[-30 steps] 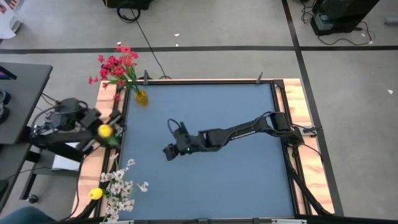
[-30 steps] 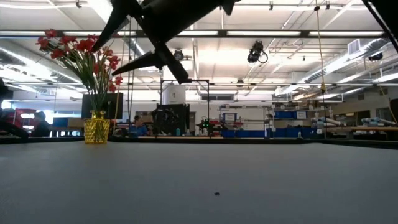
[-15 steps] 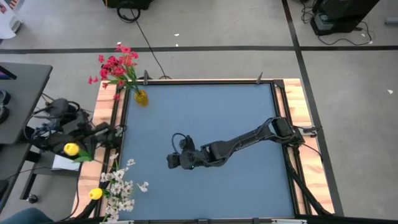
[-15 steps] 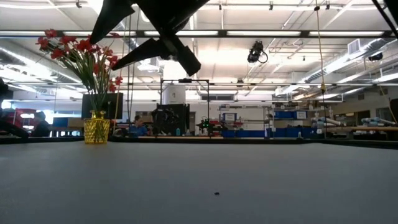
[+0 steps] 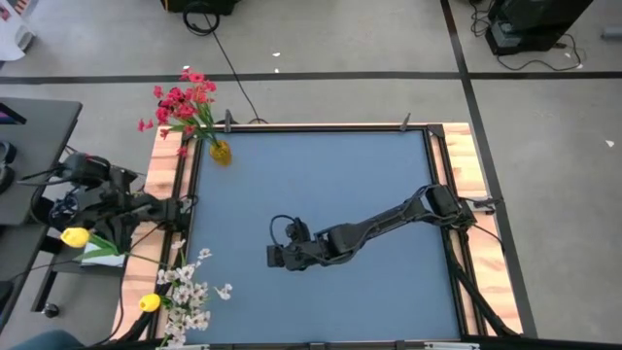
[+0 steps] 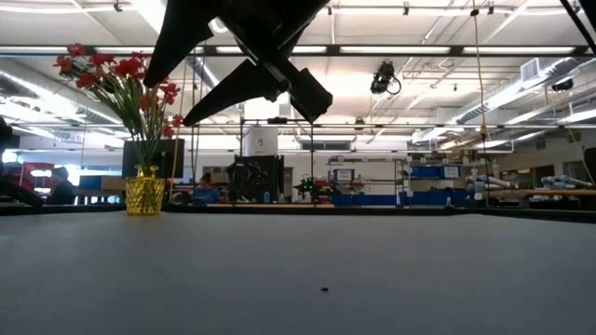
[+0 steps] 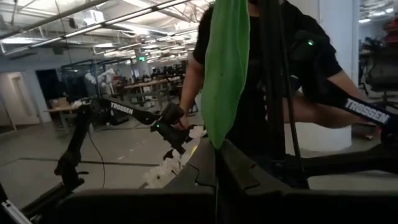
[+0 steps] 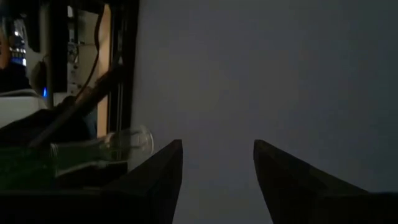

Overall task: Sort flowers into vase by color
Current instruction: Put the yellow flower into the transparent vase

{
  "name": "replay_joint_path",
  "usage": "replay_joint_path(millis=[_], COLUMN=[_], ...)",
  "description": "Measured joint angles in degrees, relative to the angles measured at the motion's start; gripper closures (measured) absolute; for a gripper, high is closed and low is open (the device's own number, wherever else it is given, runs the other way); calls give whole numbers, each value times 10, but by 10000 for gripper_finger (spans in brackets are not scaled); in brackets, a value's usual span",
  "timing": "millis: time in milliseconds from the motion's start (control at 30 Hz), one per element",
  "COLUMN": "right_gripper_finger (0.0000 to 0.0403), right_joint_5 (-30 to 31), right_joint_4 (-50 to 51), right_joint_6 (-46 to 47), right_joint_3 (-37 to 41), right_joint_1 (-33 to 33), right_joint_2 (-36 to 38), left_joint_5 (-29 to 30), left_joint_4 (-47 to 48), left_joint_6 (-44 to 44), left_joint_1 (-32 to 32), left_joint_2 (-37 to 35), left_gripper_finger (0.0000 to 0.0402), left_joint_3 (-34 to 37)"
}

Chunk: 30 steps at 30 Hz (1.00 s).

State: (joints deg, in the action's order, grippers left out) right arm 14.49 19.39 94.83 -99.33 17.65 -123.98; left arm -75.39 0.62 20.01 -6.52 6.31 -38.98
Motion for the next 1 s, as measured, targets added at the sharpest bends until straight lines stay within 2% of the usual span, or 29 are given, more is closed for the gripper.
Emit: replay_joint_path(millis=[67, 267, 567, 767, 1000], right_gripper_finger=[197, 197, 197, 197, 197], right_joint_5=[5, 4, -1, -2, -2], right_joint_4=[-1, 2, 9, 10, 10], right_joint_6=[2, 8, -2, -10, -32], right_joint_3=[0, 0, 0, 0, 0], right_joint_1=[-2, -2, -6, -6, -4], right_joint_2=[0, 0, 0, 0, 0], left_joint_5=[20, 134, 159, 211, 263], left_joint_4=[0, -11, -43, -71, -71], left_joint_6=[9, 26, 35, -24, -89], left_joint_1=[0, 0, 6, 61, 159], left_joint_2=[0, 13, 82, 147, 233], left_gripper_finger=[399, 399, 399, 399, 399], left_joint_3=[0, 0, 1, 0, 1])
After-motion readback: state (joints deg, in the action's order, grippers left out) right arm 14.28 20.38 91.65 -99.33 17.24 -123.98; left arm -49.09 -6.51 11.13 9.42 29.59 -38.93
